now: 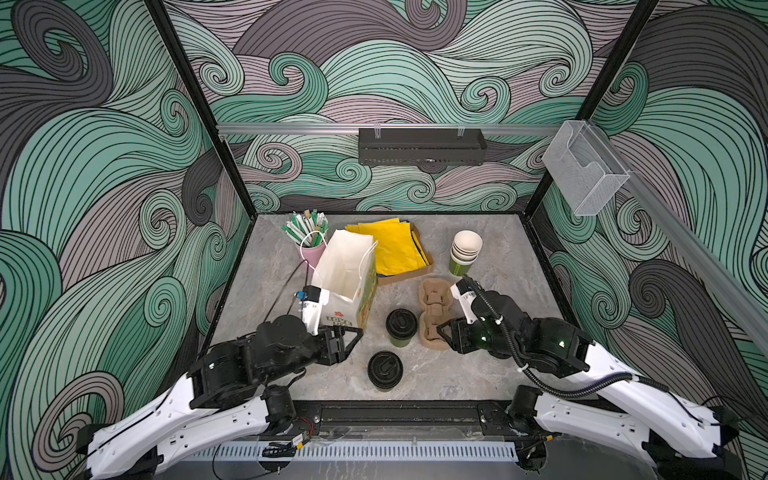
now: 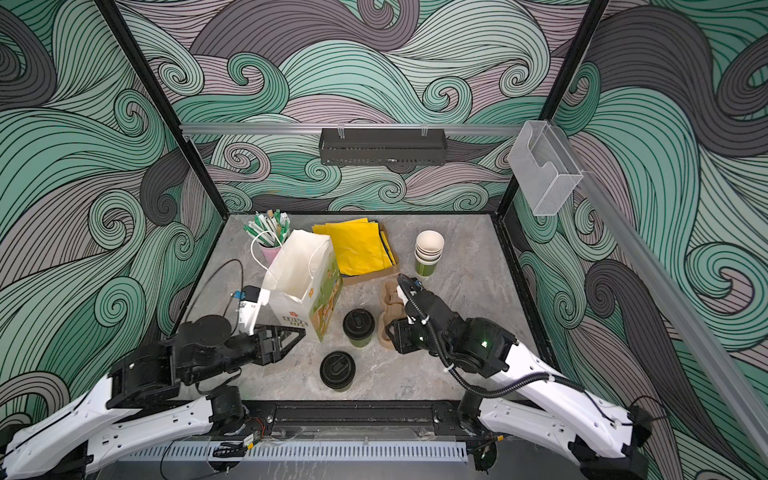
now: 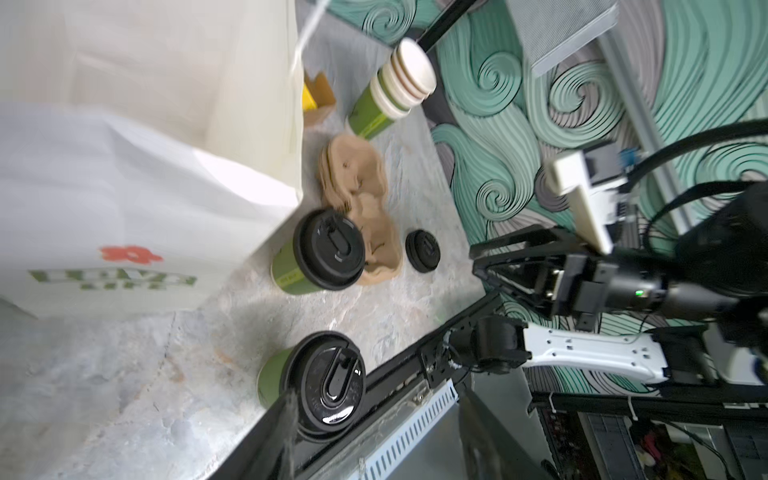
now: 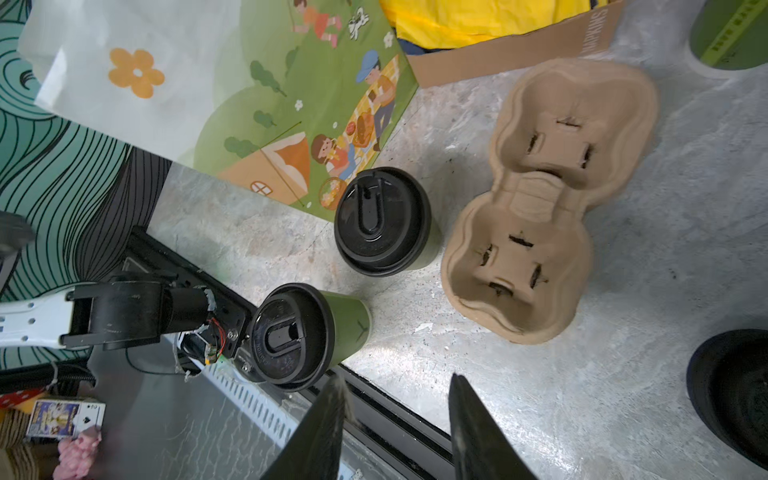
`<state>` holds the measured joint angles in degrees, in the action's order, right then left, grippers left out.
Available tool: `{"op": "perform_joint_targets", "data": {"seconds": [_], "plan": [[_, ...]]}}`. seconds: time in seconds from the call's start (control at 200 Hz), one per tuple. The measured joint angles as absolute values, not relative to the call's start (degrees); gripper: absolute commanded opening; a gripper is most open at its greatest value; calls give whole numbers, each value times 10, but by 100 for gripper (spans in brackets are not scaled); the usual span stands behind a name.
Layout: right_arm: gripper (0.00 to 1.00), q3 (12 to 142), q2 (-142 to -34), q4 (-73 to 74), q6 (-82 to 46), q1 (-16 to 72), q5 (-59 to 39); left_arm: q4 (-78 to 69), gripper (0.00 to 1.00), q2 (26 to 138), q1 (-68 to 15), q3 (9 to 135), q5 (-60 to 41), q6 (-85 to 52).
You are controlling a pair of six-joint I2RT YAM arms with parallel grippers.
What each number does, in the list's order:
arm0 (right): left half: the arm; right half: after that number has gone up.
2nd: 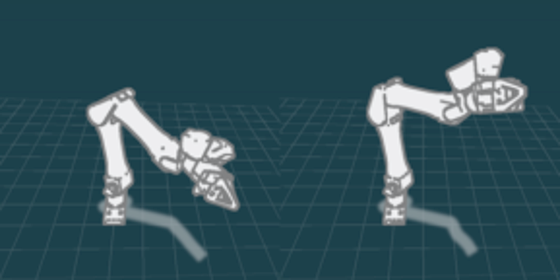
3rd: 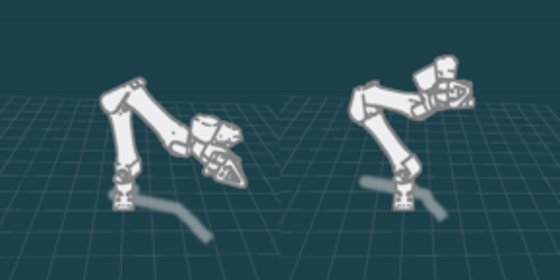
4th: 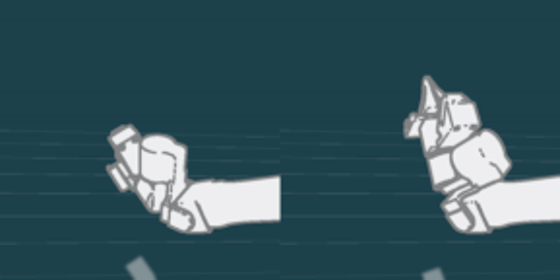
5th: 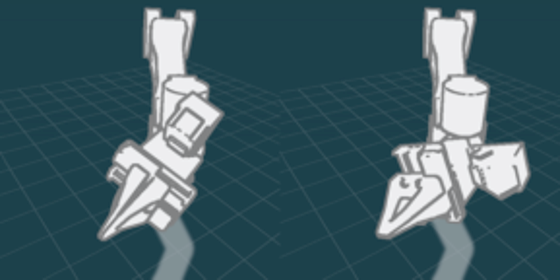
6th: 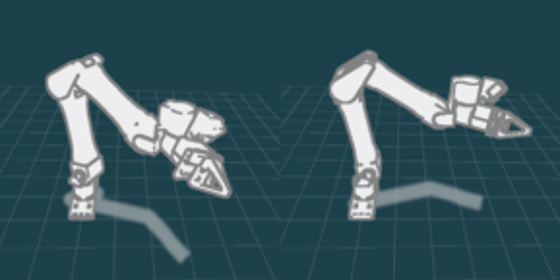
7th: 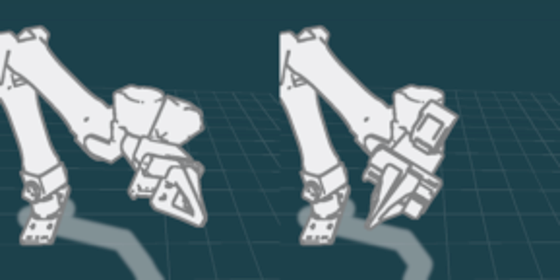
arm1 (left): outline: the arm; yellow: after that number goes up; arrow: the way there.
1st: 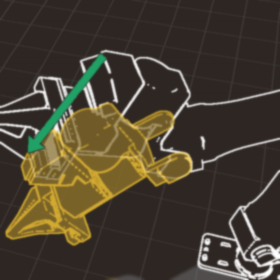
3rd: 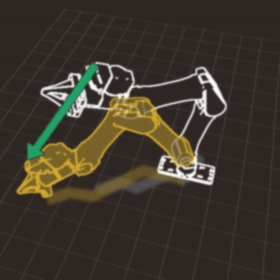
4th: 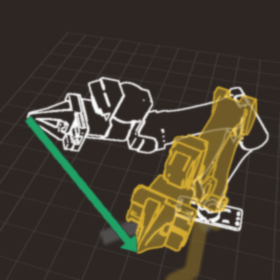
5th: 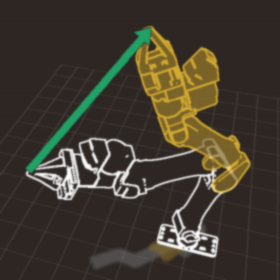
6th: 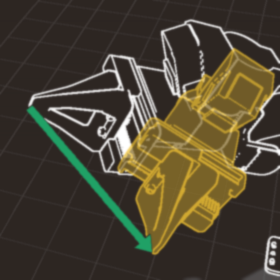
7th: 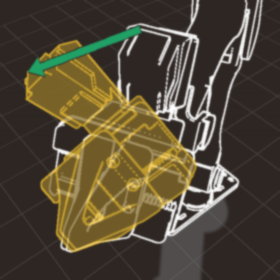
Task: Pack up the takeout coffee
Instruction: 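Open both grippers and draw them back from the lidded cups, then move the right gripper to the brown pulp carrier while the left rises toward the bag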
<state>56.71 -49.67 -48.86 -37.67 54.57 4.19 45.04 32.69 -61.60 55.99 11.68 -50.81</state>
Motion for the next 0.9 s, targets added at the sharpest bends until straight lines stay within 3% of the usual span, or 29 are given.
{"op": "perform_joint_targets", "data": {"seconds": [0.185, 0.465, 0.675, 0.9], "plan": [[47, 611, -517, -507, -374, 530, 46, 505, 64, 370, -616, 701, 239, -445], [49, 686, -604, -508, -338, 507, 39, 544, 71, 541, -607, 923, 397, -296], [50, 714, -693, -504, -299, 485, 35, 531, 74, 632, -528, 967, 385, -218], [51, 718, -724, -469, -289, 463, 19, 536, 80, 639, -418, 994, 333, -186]]}}
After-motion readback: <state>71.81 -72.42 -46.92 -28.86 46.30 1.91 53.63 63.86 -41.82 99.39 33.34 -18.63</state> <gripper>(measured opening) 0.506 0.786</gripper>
